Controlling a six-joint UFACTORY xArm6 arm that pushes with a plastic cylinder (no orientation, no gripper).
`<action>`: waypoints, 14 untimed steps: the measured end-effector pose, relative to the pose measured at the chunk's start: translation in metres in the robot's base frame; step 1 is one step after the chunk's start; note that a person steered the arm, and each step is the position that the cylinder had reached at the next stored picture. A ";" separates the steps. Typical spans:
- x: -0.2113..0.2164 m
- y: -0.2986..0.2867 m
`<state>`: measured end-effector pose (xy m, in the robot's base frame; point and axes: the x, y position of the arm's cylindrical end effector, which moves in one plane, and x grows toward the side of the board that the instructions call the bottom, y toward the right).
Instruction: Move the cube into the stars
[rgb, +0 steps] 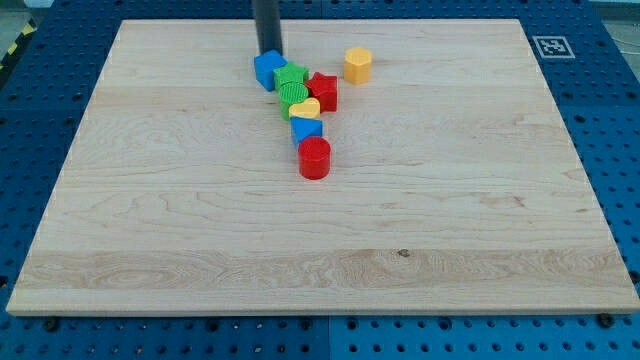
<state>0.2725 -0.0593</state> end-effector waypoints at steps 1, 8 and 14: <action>0.011 0.027; -0.053 -0.028; 0.021 -0.029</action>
<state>0.2936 -0.0885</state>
